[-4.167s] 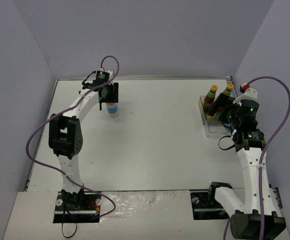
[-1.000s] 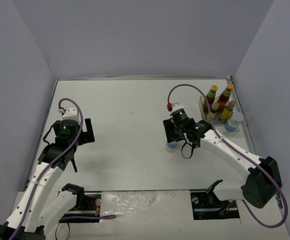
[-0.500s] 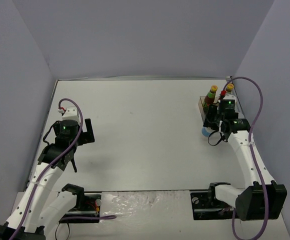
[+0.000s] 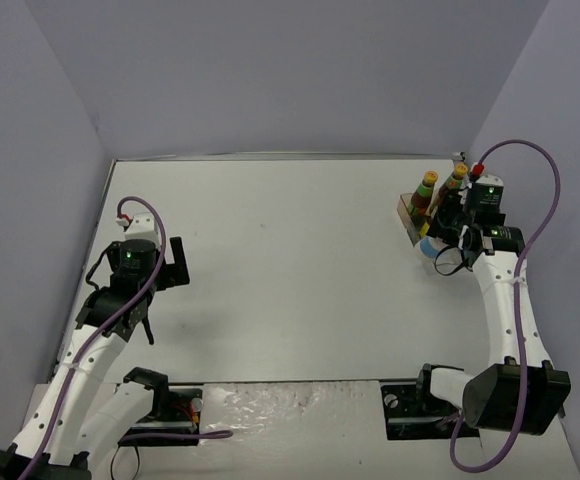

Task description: Organize the condiment bottles

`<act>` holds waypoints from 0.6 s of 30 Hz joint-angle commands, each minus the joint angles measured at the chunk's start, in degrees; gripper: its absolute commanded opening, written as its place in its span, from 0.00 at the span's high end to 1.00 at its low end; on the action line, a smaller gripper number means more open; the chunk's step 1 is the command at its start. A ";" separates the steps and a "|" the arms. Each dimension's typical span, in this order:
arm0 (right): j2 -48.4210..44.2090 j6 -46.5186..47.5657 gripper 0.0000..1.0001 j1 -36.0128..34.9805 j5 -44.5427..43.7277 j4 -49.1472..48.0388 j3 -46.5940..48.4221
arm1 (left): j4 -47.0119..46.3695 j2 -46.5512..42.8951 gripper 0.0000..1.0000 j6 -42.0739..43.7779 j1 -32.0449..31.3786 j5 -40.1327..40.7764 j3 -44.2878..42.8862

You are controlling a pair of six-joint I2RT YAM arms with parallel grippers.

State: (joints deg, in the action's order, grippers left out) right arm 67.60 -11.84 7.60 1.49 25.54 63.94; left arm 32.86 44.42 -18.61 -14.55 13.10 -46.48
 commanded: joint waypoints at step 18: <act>5.34 0.72 1.00 3.38 -6.38 -13.09 2.01 | -2.98 -1.00 0.03 0.86 0.33 0.65 -1.42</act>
State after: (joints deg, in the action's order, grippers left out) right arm 72.33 -11.52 10.49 -2.91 21.32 65.31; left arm 32.86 44.18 -18.54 -14.55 13.13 -46.48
